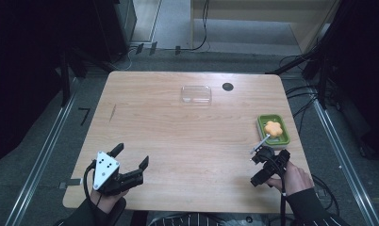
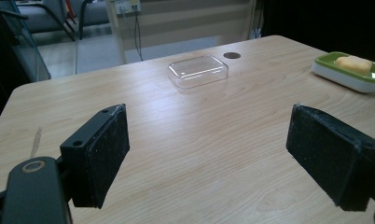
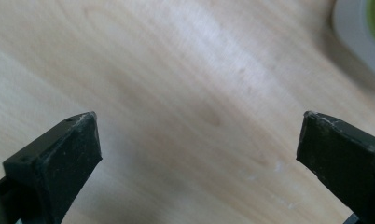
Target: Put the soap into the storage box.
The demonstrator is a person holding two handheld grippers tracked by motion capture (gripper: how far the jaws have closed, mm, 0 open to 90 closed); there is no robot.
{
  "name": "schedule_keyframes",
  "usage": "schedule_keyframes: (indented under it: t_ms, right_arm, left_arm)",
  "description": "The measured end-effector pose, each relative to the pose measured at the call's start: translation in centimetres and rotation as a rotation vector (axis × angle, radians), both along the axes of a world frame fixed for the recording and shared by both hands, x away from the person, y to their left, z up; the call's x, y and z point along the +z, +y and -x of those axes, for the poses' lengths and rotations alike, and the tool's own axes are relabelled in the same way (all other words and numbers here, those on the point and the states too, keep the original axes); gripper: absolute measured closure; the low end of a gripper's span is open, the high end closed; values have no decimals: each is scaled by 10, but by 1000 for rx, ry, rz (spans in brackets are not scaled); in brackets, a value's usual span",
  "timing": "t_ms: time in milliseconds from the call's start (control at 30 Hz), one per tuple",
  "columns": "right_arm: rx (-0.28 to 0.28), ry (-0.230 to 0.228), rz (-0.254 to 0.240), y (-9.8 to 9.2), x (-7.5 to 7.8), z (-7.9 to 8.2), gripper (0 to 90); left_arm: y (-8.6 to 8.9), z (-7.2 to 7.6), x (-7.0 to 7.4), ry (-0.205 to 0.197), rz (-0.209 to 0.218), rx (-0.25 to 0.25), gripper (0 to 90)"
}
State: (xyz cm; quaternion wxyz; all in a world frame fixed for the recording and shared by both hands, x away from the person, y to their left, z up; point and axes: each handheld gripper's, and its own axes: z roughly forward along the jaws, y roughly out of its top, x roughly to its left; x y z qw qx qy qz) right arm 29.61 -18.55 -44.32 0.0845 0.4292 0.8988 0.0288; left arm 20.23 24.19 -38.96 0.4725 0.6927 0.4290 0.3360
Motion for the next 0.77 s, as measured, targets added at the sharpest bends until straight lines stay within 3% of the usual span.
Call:
schedule_keyframes:
  t_ms: [633, 767]
  right_arm:
    - [-4, 33, -22, -15, -19, 36, 3]
    - [23, 12, -37, -16, -16, 38, 20]
  left_arm:
    - [0, 0, 0, -1, 5, 0, 137]
    - [-1, 0, 0, -1, 2, 2, 137]
